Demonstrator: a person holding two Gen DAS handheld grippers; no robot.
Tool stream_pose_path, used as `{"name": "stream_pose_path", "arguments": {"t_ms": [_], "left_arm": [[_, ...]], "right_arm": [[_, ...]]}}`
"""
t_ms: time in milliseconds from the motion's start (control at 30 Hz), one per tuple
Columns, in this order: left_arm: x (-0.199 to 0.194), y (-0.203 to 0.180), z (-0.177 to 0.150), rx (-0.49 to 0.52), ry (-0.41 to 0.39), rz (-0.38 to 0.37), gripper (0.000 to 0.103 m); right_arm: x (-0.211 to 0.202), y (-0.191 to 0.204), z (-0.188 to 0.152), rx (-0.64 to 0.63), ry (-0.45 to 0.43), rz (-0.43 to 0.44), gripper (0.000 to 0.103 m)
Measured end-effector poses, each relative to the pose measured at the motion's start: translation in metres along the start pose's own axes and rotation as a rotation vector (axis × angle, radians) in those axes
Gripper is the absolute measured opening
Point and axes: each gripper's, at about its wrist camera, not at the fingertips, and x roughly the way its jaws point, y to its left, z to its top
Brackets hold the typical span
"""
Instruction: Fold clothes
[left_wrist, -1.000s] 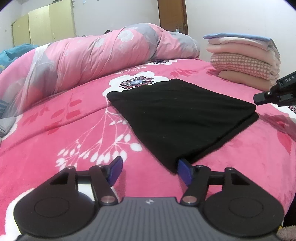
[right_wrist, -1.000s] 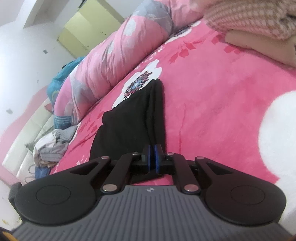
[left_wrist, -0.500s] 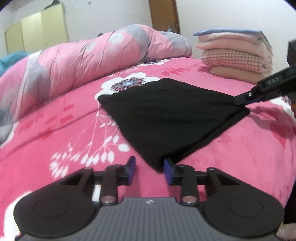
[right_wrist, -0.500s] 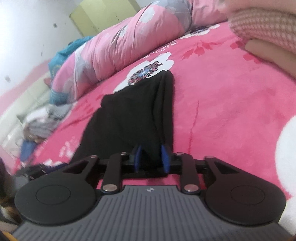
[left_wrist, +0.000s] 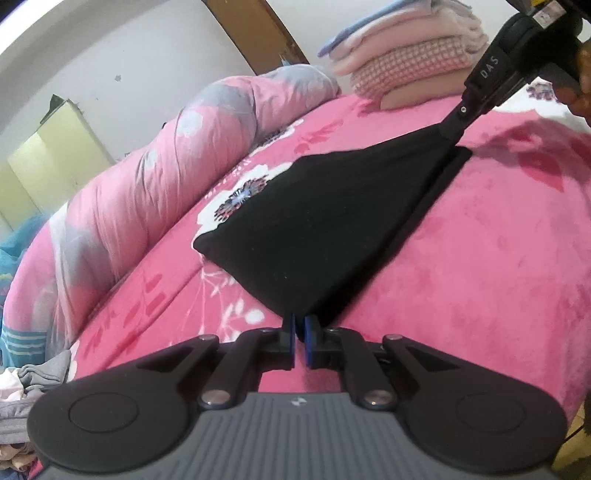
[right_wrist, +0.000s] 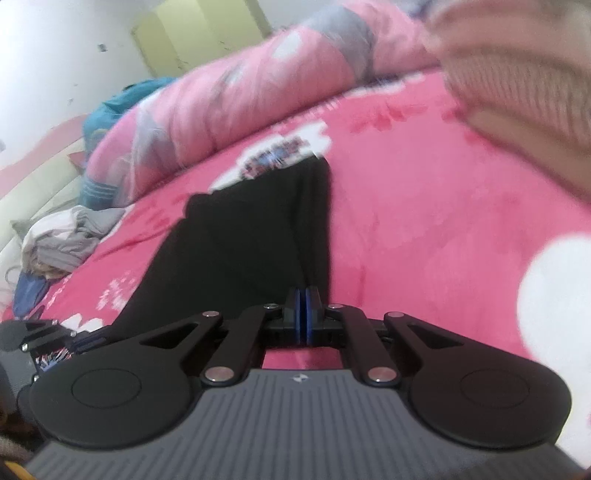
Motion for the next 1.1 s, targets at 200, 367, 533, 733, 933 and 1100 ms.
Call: {"name": "stream_pose_path", "arguments": {"t_ms": [200,367,533,733,933,1100], "left_arm": [[0.001,0.000,-0.004,0.034,-0.018,0.000,0.005],[-0.006,0.004,0.000,0.054,-0.047,0.005,0.004],[0.002,-0.002,-0.008,0.051,-0.015,-0.025,0.005],[-0.003,0.010,-0.014,0.000,-0.016,-0.047,0.021],[-0.027,0.056,-0.025,-0.198,-0.013,-0.103,0.040],[-0.010,0.088,-0.005,-0.403,-0.079,-0.127,0.039]], "right_arm": [[0.009,-0.009,-0.007,0.032,0.040,-0.004,0.001],[-0.004,-0.002,0.001,0.033,0.003,0.021,0.001],[0.000,-0.007,-0.009,0.053,0.029,0.011,0.001],[0.009,-0.015,-0.017,0.062,0.037,0.016,0.004],[-0.013,-0.015,-0.010,-0.011,0.019,0.001,0.017],[-0.014,0.001,0.014,-0.105,-0.071,0.052,0.019]]}}
